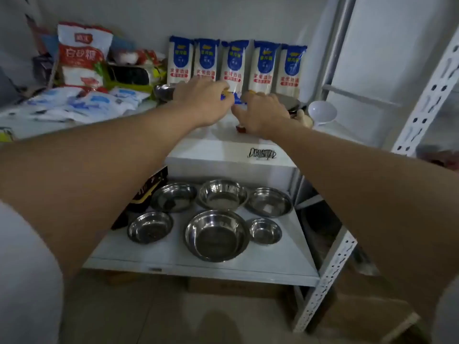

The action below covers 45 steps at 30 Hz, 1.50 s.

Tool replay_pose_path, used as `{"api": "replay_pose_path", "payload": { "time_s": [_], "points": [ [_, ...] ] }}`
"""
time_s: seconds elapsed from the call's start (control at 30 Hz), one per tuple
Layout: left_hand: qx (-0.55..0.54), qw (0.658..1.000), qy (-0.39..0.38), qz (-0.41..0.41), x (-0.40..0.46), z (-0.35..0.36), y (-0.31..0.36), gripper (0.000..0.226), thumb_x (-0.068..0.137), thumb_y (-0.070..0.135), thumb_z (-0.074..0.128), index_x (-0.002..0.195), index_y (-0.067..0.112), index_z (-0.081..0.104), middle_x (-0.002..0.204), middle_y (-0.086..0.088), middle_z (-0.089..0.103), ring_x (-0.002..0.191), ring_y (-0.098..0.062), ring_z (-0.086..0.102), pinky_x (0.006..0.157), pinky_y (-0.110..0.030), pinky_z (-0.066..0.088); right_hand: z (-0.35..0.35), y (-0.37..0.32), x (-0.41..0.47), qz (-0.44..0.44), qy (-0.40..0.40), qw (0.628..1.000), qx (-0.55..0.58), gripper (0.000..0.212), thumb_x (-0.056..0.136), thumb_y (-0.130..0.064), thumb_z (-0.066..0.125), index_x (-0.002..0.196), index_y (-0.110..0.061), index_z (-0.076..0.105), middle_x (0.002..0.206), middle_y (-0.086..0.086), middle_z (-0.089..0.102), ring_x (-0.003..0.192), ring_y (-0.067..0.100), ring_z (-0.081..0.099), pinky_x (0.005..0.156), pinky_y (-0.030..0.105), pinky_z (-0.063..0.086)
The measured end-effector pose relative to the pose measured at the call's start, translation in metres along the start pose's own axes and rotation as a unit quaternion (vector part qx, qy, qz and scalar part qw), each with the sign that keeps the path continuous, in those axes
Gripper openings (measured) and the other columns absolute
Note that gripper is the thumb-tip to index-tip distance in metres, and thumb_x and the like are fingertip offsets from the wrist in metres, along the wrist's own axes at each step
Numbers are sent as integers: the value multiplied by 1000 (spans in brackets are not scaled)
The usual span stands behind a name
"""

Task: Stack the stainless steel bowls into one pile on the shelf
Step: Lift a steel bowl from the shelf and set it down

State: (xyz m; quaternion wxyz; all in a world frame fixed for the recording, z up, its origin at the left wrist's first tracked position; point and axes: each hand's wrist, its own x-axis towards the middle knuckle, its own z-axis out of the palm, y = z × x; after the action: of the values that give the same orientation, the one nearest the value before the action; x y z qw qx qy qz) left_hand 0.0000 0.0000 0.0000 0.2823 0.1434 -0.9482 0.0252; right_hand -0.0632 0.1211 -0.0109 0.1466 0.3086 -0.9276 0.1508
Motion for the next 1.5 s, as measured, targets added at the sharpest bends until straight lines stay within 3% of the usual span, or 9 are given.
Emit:
{"api": "replay_pose_path", "payload": {
  "time_s": [0.17,0.27,0.37,0.63,0.77,1.0,1.23,1.33,1.5],
  "points": [
    [11,990,143,12,-62,48,11,43,97,38,36,125,11,56,124,-16,58,116,-33,53,86,-43,43,60,19,-60,-38,159,986,7,46,92,-35,41,130,-11,50,133,17,52,125,37,41,99,48,40],
    [24,985,168,14,-113,69,11,39,93,36,38,118,12,54,122,-14,58,114,-33,53,87,-44,42,96,27,-109,-42,148,988,-4,45,91,-33,44,129,-9,50,133,17,49,124,36,41,97,48,42],
    [23,997,72,12,-155,86,13,37,94,39,37,112,13,56,116,-11,59,110,-32,54,89,-44,43,108,34,-139,-19,73,997,-18,47,92,-36,42,131,-10,49,137,17,48,128,37,40,98,47,39],
    [-37,997,-59,-34,-178,126,2,44,91,43,36,112,15,63,118,-12,61,106,-34,57,91,-45,48,131,46,-152,-21,-2,1000,-13,51,93,-40,38,135,-12,48,133,16,54,125,35,46,98,46,43],
    [-16,997,-74,-14,-170,182,-10,44,95,39,35,116,14,63,124,-14,62,113,-35,56,84,-37,42,184,55,-128,-8,-30,999,-18,50,94,-40,38,135,-13,47,132,16,55,124,35,46,98,48,43],
    [-14,989,-143,-34,-130,319,-41,47,96,41,33,125,14,58,127,-16,60,119,-36,55,94,-45,44,300,99,-53,16,-97,994,-38,52,94,-45,32,134,-15,45,130,18,54,124,37,45,98,50,42],
    [-21,985,-163,-48,-90,378,-67,48,96,38,33,136,18,51,129,-17,59,121,-37,54,97,-44,44,352,116,-5,41,-110,993,-7,52,93,-42,36,138,-17,41,137,16,52,129,38,43,103,52,41],
    [-36,985,-162,-44,-74,399,-70,48,96,38,33,132,13,52,124,-21,61,116,-40,56,96,-46,47,367,123,16,46,-118,992,3,52,92,-43,37,139,-18,41,137,15,52,128,37,44,102,53,41],
    [-45,974,-207,-85,-50,429,-75,44,97,36,33,131,17,50,130,-18,59,117,-38,56,88,-41,41,393,131,51,77,-132,987,41,45,90,-37,42,130,-17,49,127,18,59,116,39,55,96,47,46]
  ]
}}
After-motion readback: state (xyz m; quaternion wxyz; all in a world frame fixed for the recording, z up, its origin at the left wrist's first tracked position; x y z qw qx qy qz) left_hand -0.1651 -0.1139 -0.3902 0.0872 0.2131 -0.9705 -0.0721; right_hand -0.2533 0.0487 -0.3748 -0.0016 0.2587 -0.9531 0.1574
